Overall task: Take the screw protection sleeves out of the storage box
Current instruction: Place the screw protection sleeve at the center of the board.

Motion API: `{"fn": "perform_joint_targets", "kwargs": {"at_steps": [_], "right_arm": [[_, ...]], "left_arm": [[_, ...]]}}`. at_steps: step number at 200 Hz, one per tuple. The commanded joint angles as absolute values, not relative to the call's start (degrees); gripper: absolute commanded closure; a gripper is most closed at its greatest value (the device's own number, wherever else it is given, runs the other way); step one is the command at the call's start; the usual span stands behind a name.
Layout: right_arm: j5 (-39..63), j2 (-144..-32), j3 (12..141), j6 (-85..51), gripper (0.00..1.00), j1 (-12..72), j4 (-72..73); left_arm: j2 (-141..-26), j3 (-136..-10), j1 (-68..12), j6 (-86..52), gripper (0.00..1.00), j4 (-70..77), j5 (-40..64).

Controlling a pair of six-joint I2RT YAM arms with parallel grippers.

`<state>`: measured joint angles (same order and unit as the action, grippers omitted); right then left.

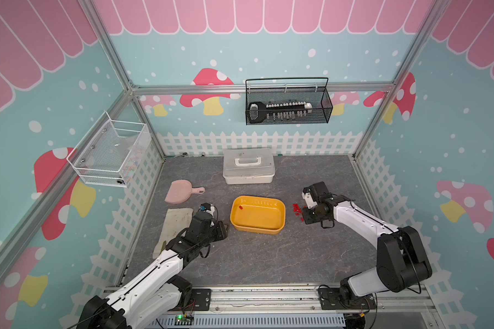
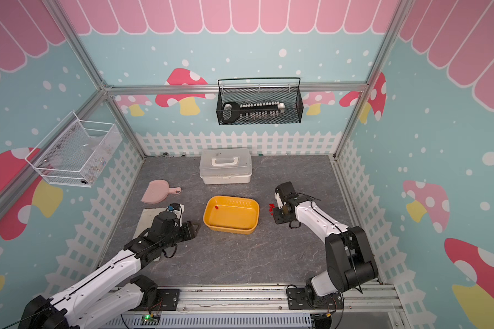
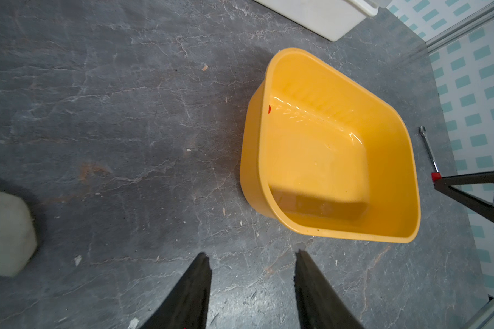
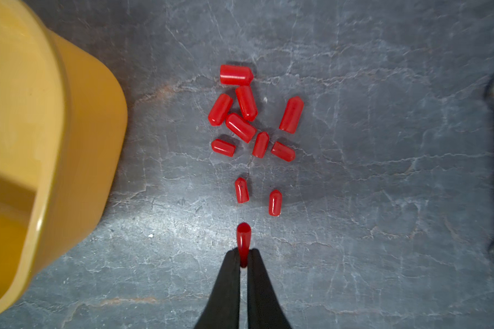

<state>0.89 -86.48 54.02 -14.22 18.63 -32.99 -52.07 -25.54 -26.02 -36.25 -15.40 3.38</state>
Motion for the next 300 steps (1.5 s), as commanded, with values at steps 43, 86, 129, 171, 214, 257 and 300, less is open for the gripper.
{"fn": "perform_joint_targets", "kwargs": {"at_steps": [43, 86, 129, 171, 214, 257, 300], "right_arm": [[-1.4, -92.6, 58.1, -11.7, 0.88, 18.1, -34.3], [-1.6, -96.9, 60.2, -11.2, 0.87, 17.7, -34.3], [-0.1, -99.2, 60.9, -11.8, 0.86, 17.7, -33.3], [0.1, -99.3, 60.8, -11.9, 0.85, 17.7, -33.1], [-0.2, -99.2, 60.7, -11.7, 0.81, 17.7, -33.2], [-0.4, -97.7, 61.0, -11.5, 0.79, 17.7, -34.2], [-0.1, -92.8, 61.5, -10.8, 0.77, 17.7, -36.1]], "left_arm": [[-52.3, -27.3, -26.4, -36.0, 0.50, -15.9, 2.6], [-52.6, -27.5, -26.4, -35.9, 0.50, -15.9, 2.8], [-52.4, -27.3, -26.4, -35.9, 0.50, -16.2, 3.1], [-53.3, -27.7, -26.4, -35.9, 0.50, -16.1, 3.0], [-54.4, -28.2, -26.5, -35.8, 0.50, -15.8, 3.2], [-54.3, -28.1, -26.5, -35.8, 0.50, -15.9, 3.2], [-54.3, -28.3, -26.6, -35.9, 0.50, -15.8, 3.2]]}}
